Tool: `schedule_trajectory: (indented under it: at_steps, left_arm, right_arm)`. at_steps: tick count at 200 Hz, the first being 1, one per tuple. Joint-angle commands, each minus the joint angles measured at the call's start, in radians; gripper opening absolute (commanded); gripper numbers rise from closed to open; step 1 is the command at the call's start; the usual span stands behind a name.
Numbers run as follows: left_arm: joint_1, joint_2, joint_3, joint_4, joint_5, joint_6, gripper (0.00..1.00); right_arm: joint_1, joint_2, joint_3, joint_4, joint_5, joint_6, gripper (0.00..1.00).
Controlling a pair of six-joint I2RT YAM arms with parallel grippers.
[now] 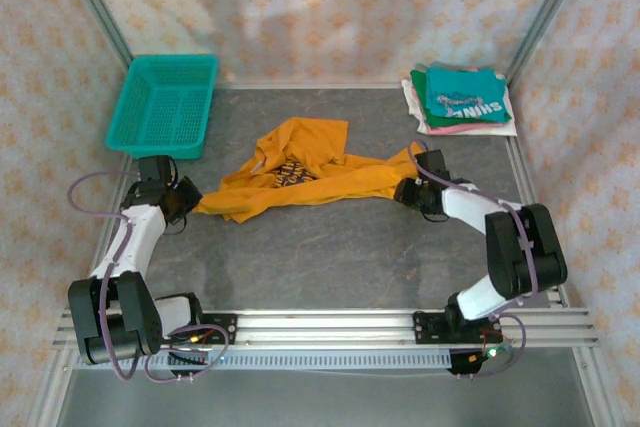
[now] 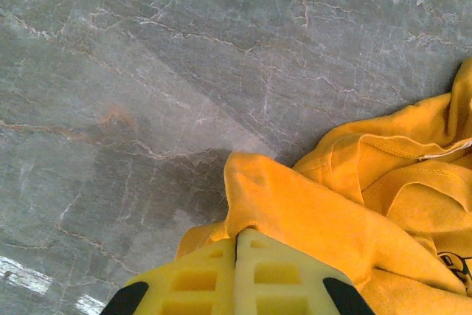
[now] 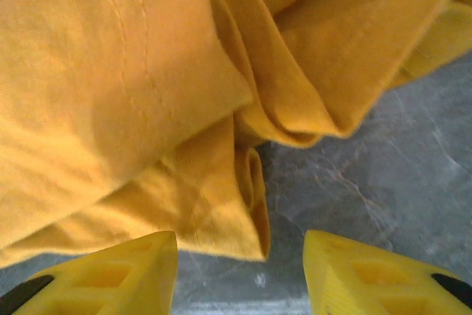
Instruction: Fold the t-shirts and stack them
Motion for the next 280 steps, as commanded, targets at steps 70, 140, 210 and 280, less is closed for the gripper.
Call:
schedule_trajectory:
  at_steps: [70,140,210,280]
  left_arm:
    - [-0.007,0.008,0.014,0.018,-0.006,-0.021,0.0]
    - [-0.007,-0.296,0.192,-0.155,-0.014,-0.012,0.0]
    - [-0.007,-0.51,0.716,-0.312,-0.034,0.087,0.0]
    - [-0.007,-0.189,1.471,-0.461,-0.035,0.178,0.0]
  right_arm:
    - [-0.01,0.024,0.079,0.018,-0.001,-0.052,0.06]
    - [-0.006,-0.544,0.102,-0.237,-0.092,-0.084,0.0]
    - [0.0,-0.882,0.465,-0.497,-0.094,-0.191,0.0]
    - [-0.001,-0.807,0.8,-0.542,-0.012,-0.182,0.0]
